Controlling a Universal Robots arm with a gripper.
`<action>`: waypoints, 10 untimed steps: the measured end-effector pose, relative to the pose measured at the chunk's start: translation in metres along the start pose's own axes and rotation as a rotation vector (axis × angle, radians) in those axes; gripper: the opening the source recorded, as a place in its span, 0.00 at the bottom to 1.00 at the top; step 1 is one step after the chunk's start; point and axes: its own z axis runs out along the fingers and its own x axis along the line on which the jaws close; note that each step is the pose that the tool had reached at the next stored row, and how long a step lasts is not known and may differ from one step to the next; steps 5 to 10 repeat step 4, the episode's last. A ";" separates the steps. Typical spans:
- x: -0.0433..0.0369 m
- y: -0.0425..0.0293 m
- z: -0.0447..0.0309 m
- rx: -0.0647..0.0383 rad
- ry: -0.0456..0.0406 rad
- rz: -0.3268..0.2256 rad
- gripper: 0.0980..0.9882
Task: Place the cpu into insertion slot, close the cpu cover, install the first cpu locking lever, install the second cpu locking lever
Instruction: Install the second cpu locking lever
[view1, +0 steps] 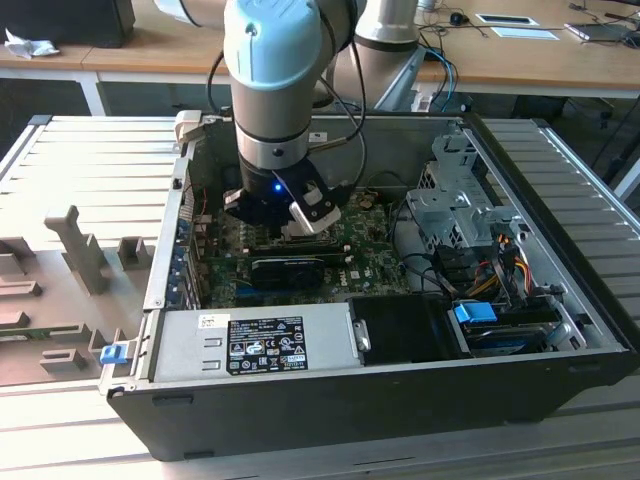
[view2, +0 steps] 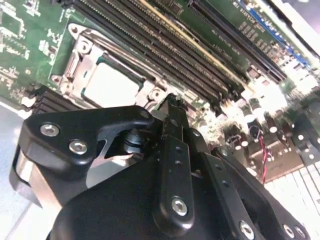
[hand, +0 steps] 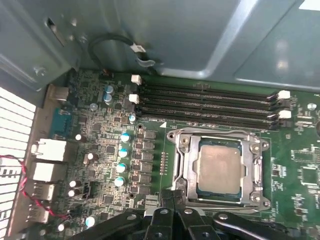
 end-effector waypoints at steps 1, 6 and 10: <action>0.0000 0.0005 -0.0021 0.000 0.0001 0.000 0.01; -0.0002 0.0015 -0.0060 0.000 0.0001 0.000 0.01; -0.0002 0.0015 -0.0060 0.000 0.0001 0.000 0.01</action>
